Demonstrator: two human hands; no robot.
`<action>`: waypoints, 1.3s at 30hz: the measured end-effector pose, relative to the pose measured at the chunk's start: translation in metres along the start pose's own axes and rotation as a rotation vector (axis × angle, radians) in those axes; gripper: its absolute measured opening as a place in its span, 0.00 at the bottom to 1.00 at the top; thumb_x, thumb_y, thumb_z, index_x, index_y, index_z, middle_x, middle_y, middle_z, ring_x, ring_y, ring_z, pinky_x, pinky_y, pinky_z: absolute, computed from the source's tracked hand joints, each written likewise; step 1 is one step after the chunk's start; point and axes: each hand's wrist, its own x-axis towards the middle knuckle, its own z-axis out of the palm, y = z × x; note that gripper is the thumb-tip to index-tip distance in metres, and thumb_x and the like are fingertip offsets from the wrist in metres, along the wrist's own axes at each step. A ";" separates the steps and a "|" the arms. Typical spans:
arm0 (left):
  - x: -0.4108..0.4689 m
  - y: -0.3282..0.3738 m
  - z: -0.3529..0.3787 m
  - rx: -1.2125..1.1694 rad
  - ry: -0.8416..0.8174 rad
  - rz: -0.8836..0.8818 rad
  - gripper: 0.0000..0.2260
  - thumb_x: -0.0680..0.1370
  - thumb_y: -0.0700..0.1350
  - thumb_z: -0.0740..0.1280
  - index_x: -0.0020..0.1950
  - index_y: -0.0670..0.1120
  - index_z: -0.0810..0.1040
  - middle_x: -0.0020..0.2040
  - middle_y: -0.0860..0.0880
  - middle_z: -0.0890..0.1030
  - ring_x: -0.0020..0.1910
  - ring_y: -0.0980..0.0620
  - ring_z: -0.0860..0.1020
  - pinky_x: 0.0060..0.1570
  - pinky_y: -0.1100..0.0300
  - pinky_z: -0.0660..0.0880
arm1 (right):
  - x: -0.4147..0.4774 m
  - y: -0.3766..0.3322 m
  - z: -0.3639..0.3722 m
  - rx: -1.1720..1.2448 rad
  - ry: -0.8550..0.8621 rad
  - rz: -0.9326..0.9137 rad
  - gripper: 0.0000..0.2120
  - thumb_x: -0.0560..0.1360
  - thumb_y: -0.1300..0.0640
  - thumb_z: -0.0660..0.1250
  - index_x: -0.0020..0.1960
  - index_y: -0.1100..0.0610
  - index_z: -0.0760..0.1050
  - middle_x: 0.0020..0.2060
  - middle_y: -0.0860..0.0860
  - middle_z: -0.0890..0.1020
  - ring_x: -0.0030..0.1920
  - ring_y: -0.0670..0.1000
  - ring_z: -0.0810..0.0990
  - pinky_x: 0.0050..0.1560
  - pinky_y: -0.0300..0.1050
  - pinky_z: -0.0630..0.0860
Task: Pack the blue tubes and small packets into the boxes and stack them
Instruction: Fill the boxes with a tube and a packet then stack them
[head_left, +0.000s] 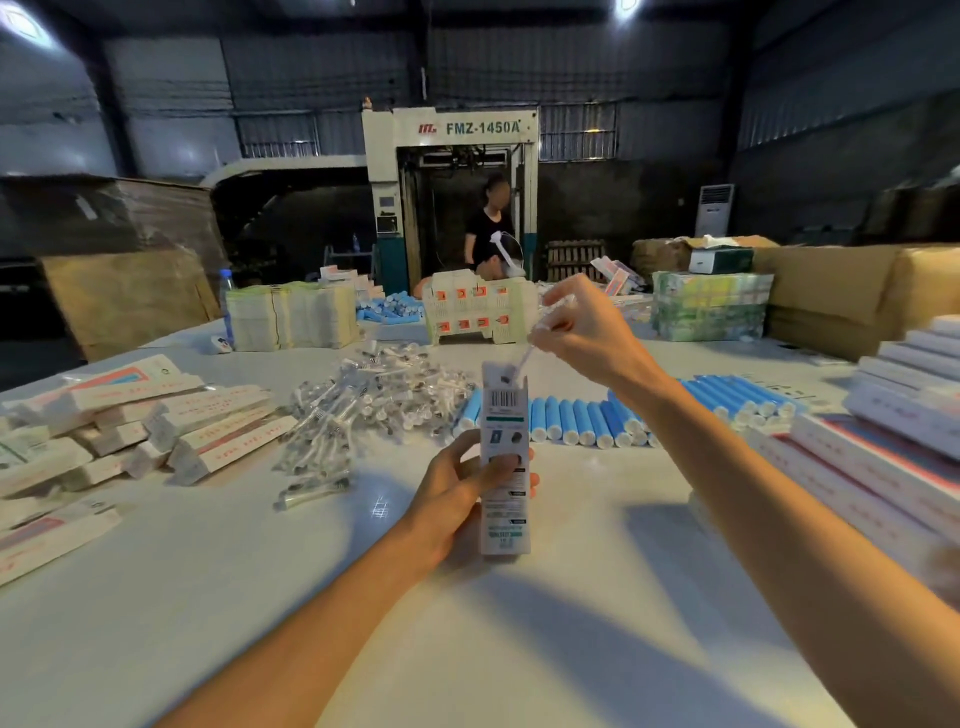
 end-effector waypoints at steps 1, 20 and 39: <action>0.000 0.000 0.000 0.009 -0.003 0.004 0.23 0.76 0.40 0.77 0.69 0.42 0.77 0.62 0.37 0.85 0.58 0.32 0.85 0.53 0.44 0.85 | 0.001 -0.001 0.003 -0.020 -0.048 0.008 0.17 0.77 0.64 0.73 0.59 0.56 0.69 0.50 0.54 0.85 0.46 0.46 0.83 0.37 0.36 0.78; 0.008 -0.007 -0.008 0.183 0.003 0.111 0.27 0.79 0.47 0.77 0.76 0.52 0.71 0.62 0.39 0.85 0.61 0.35 0.85 0.61 0.41 0.82 | -0.063 0.064 0.039 0.188 -0.014 -0.022 0.17 0.81 0.47 0.70 0.68 0.45 0.71 0.58 0.46 0.82 0.56 0.44 0.82 0.55 0.45 0.80; 0.030 0.012 0.015 0.477 -0.097 0.233 0.40 0.75 0.30 0.72 0.73 0.67 0.61 0.59 0.53 0.83 0.49 0.44 0.87 0.44 0.54 0.84 | -0.081 0.079 0.049 0.479 -0.083 -0.010 0.22 0.78 0.59 0.75 0.68 0.49 0.72 0.54 0.52 0.84 0.53 0.58 0.85 0.46 0.54 0.85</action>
